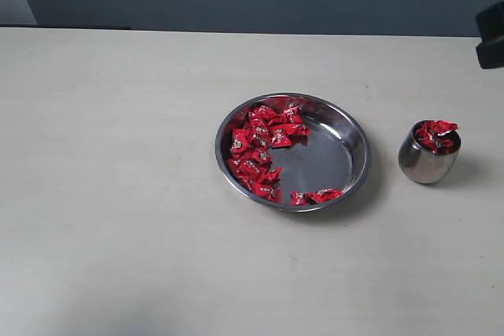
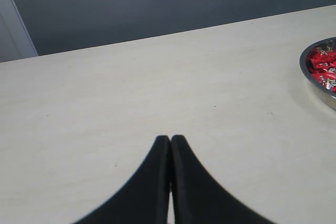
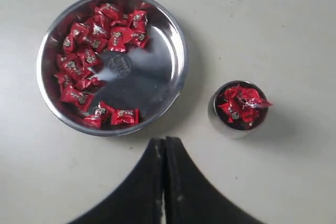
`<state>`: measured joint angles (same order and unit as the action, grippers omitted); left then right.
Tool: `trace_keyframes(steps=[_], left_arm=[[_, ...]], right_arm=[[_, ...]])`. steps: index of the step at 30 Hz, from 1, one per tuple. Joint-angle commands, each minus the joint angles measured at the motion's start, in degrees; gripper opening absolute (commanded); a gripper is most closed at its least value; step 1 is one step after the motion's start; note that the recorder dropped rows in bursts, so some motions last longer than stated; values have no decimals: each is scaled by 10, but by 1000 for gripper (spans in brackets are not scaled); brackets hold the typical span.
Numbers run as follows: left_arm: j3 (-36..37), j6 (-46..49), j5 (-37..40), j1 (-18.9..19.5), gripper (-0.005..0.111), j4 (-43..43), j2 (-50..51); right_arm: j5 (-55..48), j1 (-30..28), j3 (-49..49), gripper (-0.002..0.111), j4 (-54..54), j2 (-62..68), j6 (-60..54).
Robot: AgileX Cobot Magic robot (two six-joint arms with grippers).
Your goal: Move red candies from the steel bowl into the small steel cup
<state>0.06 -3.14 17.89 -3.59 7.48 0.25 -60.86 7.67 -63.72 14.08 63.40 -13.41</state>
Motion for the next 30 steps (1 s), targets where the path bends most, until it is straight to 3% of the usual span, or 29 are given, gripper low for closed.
trace_keyframes(steps=[1,8,13,16,24,30], left_arm=[[-1,-3,-2,-6,0,1,-2],[-1,-3,-2,-6,0,1,-2],[-1,-3,-2,-6,0,1,-2],[-1,-3,-2,-6,0,1,-2],[-1,-3,-2,-6,0,1,-2],[-1,-3,-2,-6,0,3,-2]], right_arm=[[49,-2,95,-1,21,-117,4],[106,-2,209,-1,-48,-293,60],[89,-2,229,-1,-52,-353,83],[169,-2,259,-1,-49,-372,94],[399,4,449,-1,-37,-417,85],[465,-68,566,-1,-43,-515,81]])
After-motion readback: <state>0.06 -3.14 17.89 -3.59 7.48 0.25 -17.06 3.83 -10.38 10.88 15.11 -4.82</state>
